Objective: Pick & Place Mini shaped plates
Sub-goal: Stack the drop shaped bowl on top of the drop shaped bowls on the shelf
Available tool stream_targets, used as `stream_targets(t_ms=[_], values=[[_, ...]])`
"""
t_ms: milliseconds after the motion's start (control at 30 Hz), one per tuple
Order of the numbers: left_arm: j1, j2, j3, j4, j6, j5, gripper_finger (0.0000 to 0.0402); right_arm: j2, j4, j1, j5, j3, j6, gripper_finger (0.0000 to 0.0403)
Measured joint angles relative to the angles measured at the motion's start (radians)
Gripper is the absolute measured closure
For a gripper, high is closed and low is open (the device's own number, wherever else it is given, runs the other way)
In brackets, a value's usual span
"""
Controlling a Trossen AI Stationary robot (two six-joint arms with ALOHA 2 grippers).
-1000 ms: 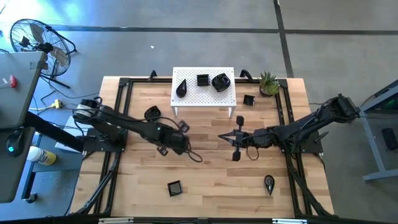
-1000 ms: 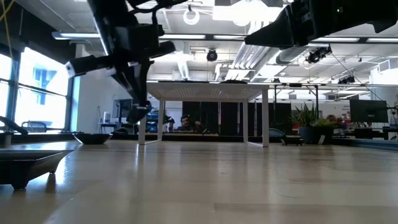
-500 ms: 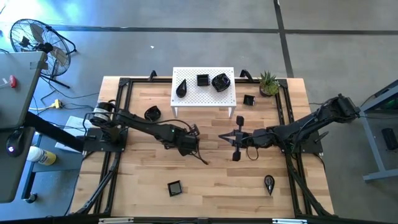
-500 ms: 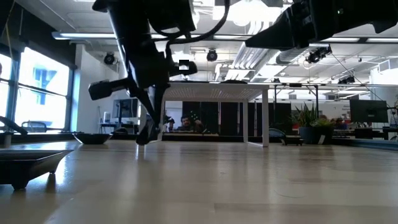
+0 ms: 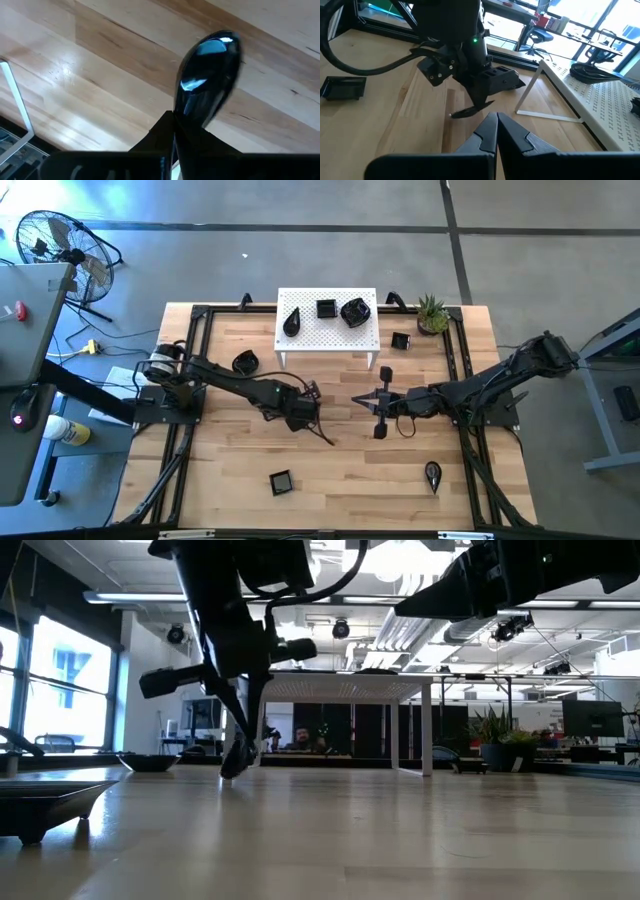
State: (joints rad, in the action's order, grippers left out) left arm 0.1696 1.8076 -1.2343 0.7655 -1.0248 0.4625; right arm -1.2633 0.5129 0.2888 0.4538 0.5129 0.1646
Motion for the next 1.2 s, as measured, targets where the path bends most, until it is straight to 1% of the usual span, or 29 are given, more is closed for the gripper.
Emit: stream_targets(t_ms=[367, 467, 533, 600, 633, 733, 833, 900, 967, 1133, 1200], values=[[0.000, 0.014, 0.000, -0.009, 0.000, 0.002, 0.0387, 0.000, 0.000, 0.000, 0.000, 0.000, 0.000, 0.0402], [0.001, 0.014, 0.000, -0.029, 0.005, 0.049, 0.0387, 0.000, 0.000, 0.000, 0.000, 0.000, 0.000, 0.0402], [0.001, 0.014, -0.010, -0.011, 0.058, 0.094, 0.0387, 0.000, 0.000, 0.000, 0.000, 0.000, 0.000, 0.0402], [0.001, 0.014, -0.045, 0.063, 0.185, 0.112, 0.0388, 0.000, 0.000, 0.000, 0.000, 0.000, 0.000, 0.0402], [0.001, 0.014, -0.062, 0.112, 0.270, 0.103, 0.0390, 0.000, 0.000, 0.000, 0.000, 0.000, 0.000, 0.0402], [0.000, 0.013, -0.087, 0.221, 0.556, 0.030, 0.0399, 0.000, -0.003, 0.000, -0.001, 0.000, -0.012, 0.0402], [0.001, 0.013, -0.083, 0.261, 0.851, -0.029, 0.0400, 0.000, -0.009, 0.000, -0.012, 0.000, -0.023, 0.0402], [0.001, 0.010, -0.068, 0.283, 1.045, -0.091, 0.0400, 0.000, -0.020, 0.000, -0.025, 0.000, -0.024, 0.0402], [0.008, -0.027, -0.035, 0.286, 1.208, -0.136, 0.0401, 0.000, -0.034, 0.000, -0.044, 0.000, -0.026, 0.0402], [0.056, -0.147, 0.075, 0.231, 1.528, -0.149, 0.0401, 0.000, -0.077, 0.000, -0.037, -0.002, -0.034, 0.0402], [0.070, -0.214, 0.133, 0.125, 1.670, -0.145, 0.0401, 0.000, -0.065, 0.000, -0.035, -0.022, -0.033, 0.0402]])
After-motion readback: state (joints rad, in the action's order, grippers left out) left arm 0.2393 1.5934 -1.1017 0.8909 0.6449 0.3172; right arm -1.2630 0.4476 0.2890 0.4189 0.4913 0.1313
